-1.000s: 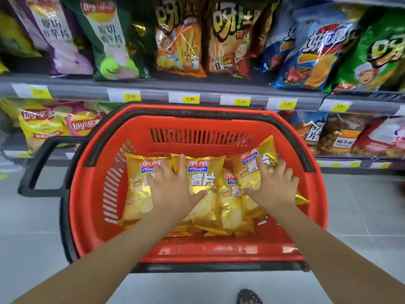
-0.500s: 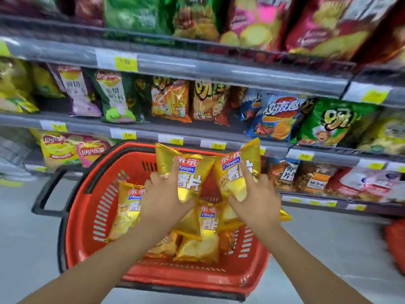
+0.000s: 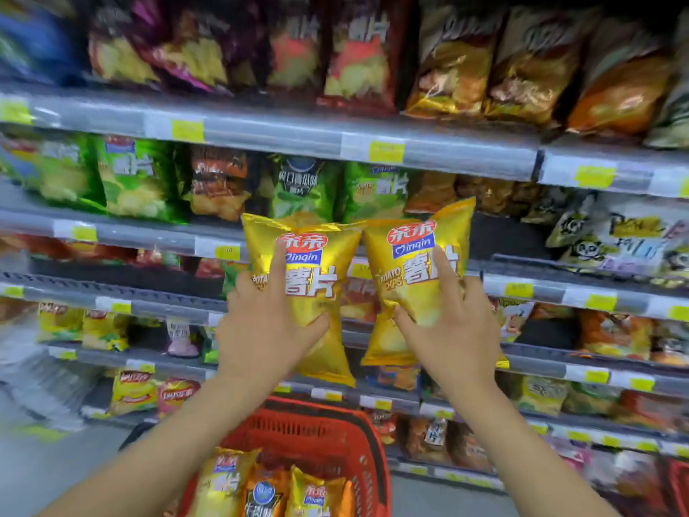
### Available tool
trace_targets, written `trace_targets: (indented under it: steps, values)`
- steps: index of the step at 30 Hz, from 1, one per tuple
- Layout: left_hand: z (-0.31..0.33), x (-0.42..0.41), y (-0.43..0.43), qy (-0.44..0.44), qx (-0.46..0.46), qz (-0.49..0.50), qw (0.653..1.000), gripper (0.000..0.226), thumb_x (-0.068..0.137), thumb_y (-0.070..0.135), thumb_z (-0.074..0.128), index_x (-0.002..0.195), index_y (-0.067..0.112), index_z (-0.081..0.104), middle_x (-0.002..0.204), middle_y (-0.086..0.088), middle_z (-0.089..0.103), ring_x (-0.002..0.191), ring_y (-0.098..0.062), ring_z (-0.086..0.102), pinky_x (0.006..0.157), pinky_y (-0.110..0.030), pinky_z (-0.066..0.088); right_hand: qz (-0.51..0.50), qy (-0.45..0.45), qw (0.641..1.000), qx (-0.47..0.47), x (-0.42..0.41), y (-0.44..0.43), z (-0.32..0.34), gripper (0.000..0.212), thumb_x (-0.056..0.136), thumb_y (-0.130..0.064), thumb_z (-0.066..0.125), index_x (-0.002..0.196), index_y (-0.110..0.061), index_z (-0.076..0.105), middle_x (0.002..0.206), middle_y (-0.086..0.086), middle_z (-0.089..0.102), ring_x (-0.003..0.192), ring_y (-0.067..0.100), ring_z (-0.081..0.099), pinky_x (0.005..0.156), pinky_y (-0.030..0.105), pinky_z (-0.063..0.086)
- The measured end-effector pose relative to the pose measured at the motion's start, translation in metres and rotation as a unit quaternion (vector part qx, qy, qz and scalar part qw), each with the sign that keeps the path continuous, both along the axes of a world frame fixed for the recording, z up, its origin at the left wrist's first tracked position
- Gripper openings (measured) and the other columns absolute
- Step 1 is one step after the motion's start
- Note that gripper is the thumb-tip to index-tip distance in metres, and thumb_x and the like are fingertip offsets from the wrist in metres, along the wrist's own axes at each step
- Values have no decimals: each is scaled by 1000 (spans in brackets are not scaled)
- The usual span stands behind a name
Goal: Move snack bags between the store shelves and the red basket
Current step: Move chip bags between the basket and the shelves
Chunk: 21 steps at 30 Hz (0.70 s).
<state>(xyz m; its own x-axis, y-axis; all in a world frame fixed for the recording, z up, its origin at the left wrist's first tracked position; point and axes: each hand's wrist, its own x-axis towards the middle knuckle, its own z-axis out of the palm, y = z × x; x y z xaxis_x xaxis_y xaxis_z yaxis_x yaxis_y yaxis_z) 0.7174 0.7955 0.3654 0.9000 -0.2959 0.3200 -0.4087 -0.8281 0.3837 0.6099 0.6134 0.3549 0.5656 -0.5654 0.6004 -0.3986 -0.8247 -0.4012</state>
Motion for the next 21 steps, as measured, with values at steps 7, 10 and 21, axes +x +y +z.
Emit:
trace_targets:
  steps: [7, 10, 21]
  values:
    - [148, -13, -5, -102, -65, 10, 993, 111, 67, 72, 60, 149, 43, -9, 115, -15, 41, 102, -36, 48, 70, -43, 50, 10, -103, 992, -72, -10, -14, 147, 89, 69, -48, 76, 143, -35, 30, 94, 12, 52, 78, 36, 57, 59, 38, 47]
    - [197, -16, -2, -147, -100, 6, 984, 111, 65, 71, 62, 150, 44, -5, 114, -15, 42, 101, -37, 50, 74, -46, 51, 17, -154, 984, -86, -12, -16, 195, 88, 68, -49, 76, 142, -34, 31, 90, 11, 51, 72, 34, 55, 54, 35, 46]
    - [332, 19, -12, -233, -118, 11, 965, 107, 71, 75, 59, 150, 42, -5, 124, -19, 42, 111, -40, 48, 81, -46, 45, 17, -232, 972, -44, 8, -29, 328, 90, 71, -60, 70, 146, -43, 22, 114, 10, 52, 100, 35, 56, 72, 37, 45]
